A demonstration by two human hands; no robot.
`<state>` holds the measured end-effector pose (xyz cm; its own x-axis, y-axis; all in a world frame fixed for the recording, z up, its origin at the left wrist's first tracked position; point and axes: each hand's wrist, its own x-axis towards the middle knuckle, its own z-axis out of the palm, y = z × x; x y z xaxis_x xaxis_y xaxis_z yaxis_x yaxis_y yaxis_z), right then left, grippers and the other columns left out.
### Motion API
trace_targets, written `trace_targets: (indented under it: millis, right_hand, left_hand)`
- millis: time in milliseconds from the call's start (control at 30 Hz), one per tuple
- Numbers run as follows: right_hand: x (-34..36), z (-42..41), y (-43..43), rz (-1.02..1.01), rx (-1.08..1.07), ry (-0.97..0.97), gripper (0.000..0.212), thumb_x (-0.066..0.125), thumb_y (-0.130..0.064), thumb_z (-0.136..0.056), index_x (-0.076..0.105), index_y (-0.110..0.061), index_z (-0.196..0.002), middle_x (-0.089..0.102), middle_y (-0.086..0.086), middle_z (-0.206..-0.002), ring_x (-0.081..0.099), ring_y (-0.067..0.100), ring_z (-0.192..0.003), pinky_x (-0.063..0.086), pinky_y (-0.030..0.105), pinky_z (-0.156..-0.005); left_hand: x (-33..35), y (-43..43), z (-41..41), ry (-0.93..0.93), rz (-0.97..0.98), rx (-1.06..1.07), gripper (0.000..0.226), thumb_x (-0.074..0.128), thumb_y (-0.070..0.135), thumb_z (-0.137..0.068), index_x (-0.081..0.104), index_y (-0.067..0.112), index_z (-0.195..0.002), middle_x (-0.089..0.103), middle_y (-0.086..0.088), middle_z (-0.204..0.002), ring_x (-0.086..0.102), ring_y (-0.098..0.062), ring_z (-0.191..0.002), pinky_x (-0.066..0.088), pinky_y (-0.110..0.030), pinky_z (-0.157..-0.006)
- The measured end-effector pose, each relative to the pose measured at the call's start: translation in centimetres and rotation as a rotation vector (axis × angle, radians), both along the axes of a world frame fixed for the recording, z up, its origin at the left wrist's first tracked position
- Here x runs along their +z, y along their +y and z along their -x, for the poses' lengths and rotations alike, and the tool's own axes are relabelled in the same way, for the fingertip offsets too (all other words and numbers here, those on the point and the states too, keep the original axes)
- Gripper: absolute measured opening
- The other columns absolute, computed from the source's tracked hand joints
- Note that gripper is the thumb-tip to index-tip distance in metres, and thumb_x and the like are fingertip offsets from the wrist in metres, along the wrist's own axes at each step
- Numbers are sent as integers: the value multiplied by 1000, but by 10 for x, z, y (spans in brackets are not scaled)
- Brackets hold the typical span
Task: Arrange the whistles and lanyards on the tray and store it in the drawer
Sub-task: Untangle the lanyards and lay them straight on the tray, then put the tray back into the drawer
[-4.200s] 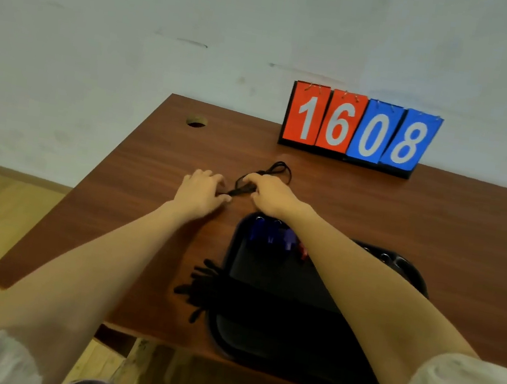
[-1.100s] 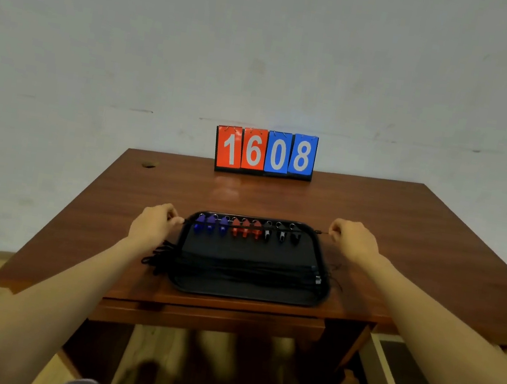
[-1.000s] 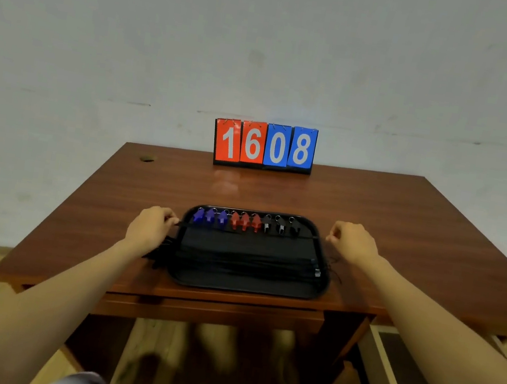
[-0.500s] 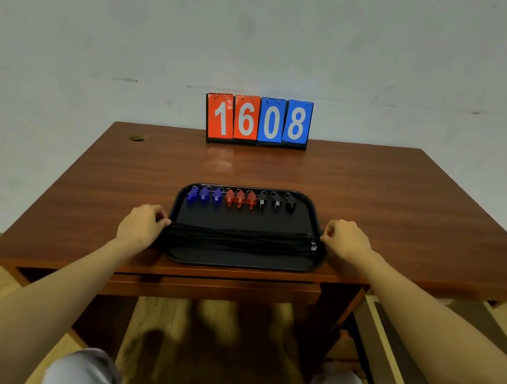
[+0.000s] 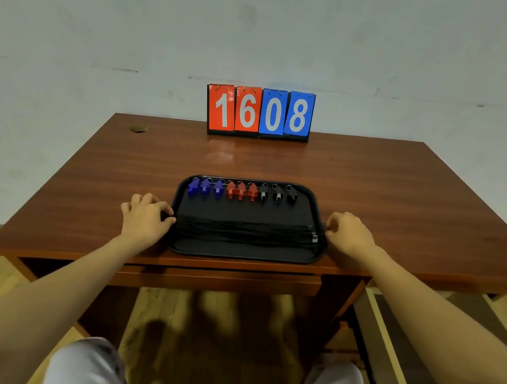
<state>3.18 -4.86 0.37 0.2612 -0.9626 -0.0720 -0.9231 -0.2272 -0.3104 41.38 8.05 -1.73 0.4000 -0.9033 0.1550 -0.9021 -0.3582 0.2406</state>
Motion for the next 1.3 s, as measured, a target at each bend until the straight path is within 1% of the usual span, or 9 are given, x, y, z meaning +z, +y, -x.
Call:
trace_targets:
  millis: [233,433,567,700,867,1000,1100,1233,1300]
  right_hand:
    - [-3,-11,8,87,103,-60,27,54,-12,-90,58,-14,-117,49,10,-123,40,30,-120,44,42,-95]
    - [-15,-17,15,56,264,94,30,54,-20,-93,56,-19,-123,50,6,-131,37,27,-128,35,41,-103]
    - [-18,-16,16,148,256,28,31,55,-23,-91,58,-21,-122,52,3,-129,37,24,-130,28,42,-108]
    - [-17,-19,12,202,199,-54,27,52,-21,-94,60,-17,-120,52,4,-128,37,25,-130,32,41,-107]
    - [-19,-22,4,106,105,-29,29,46,-19,-97,55,-15,-124,47,9,-133,37,28,-129,38,42,-102]
    - [-20,-25,-2,91,80,-30,29,45,-19,-98,54,-15,-125,46,10,-135,36,29,-129,38,43,-103]
    - [-18,-30,-7,115,71,-61,29,46,-17,-97,54,-14,-125,47,10,-133,37,29,-129,39,42,-102]
    - [-14,-38,-14,151,54,-104,30,44,-15,-97,54,-13,-125,49,10,-131,38,29,-128,39,41,-101]
    - [-12,-42,-18,151,55,-102,30,44,-14,-97,54,-12,-126,49,11,-132,39,29,-127,40,41,-101]
  left_hand:
    - [-8,1,23,-70,121,-167,28,57,32,-90,60,21,-116,53,-3,-123,37,-26,-124,23,-41,-103]
    - [-22,2,41,-58,89,-254,31,57,35,-90,62,20,-117,56,-1,-123,41,-23,-124,22,-39,-103]
    - [-27,4,48,-16,198,-260,27,61,29,-89,64,16,-113,59,-4,-118,47,-26,-120,29,-41,-100]
    - [-24,10,74,47,258,-472,21,58,35,-89,73,21,-95,67,4,-97,57,-17,-97,37,-34,-88]
    - [-28,12,111,430,126,-486,17,64,37,-85,73,28,-96,62,11,-94,45,-10,-91,37,-30,-87]
    - [-34,8,112,418,123,-485,18,63,32,-87,73,26,-101,66,8,-102,46,-11,-95,29,-29,-87]
    - [-34,5,108,411,103,-522,14,62,29,-88,73,26,-97,68,11,-101,48,-14,-100,30,-38,-94]
    - [-31,-4,84,425,41,-589,12,65,29,-85,74,29,-94,63,29,-86,45,-12,-100,32,-44,-96]
    - [-29,-11,68,427,0,-617,13,66,30,-83,74,31,-94,61,36,-88,41,-5,-96,30,-43,-98]
